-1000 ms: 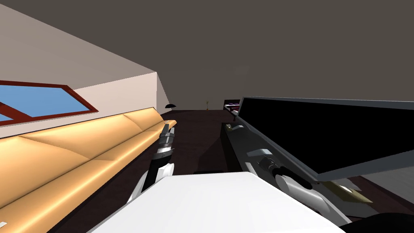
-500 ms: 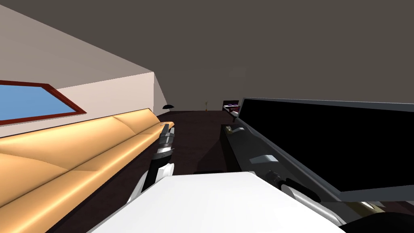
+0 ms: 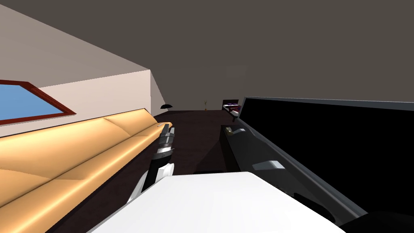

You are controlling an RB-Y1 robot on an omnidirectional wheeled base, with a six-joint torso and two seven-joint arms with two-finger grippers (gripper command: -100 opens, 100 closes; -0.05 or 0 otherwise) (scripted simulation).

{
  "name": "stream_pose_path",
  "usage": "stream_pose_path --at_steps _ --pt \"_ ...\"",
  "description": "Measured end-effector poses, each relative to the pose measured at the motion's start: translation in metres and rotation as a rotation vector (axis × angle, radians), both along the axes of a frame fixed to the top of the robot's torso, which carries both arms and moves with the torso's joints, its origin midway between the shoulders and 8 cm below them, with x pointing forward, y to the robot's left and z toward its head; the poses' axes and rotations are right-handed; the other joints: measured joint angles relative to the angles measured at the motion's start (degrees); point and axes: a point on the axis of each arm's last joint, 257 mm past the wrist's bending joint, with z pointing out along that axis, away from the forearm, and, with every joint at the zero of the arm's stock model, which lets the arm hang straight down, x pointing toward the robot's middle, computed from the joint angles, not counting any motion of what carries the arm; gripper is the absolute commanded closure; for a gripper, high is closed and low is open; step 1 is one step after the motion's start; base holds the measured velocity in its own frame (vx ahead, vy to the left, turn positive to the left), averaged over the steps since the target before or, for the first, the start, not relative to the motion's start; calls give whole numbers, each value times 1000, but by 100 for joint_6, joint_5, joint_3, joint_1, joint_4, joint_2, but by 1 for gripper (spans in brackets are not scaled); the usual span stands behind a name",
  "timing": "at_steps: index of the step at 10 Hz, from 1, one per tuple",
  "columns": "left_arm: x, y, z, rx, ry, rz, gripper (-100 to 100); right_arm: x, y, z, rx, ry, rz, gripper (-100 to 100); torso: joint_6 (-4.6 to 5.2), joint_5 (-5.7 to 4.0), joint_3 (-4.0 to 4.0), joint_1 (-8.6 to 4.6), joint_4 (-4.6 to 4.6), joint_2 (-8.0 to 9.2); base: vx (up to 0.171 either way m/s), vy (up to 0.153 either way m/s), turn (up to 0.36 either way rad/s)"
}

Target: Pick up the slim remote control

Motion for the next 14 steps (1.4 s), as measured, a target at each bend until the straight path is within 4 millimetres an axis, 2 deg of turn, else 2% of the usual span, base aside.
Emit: stream_pose_path --at_steps 1,2,3,6,7,8,9,10,14 --pt "0 0 0 0 0 0 0 -12 8 -8 27 25 -24 -100 1 0 -5 -1 -2 -10 169 -60 -51" --pt "0 0 0 0 0 0 0 -36 19 -23 72 65 -65 -100 2 -2 -11 -12 -5 -19 168 -63 -43" --pt "0 0 0 0 0 0 0 -58 27 -30 111 101 -101 -100 1 -2 -13 -14 -5 -22 185 -68 -37" --pt "0 0 0 0 0 0 0 -115 65 -55 225 204 -206 -100 0 -3 -14 -15 -6 -24 172 -75 -36" --pt "0 0 0 0 0 0 0 -134 84 -65 265 241 -241 -100 0 -5 -13 -24 -5 -23 108 -115 -19" --pt "0 0 0 0 0 0 0 -149 94 -68 293 265 -267 -100 -1 -5 -5 -33 -3 -6 33 -52 5" --pt "0 0 0 0 0 0 0 -150 95 -68 297 268 -271 0 -2 -3 9 -16 3 17 9 -10 3" --pt "0 0 0 0 0 0 0 -150 95 -68 296 268 -270 -100 -1 1 17 -1 6 31 5 -22 -47" --pt "0 0 0 0 0 0 0 -146 105 -84 294 267 -260 -100 -1 0 21 -3 8 38 4 -28 -32"
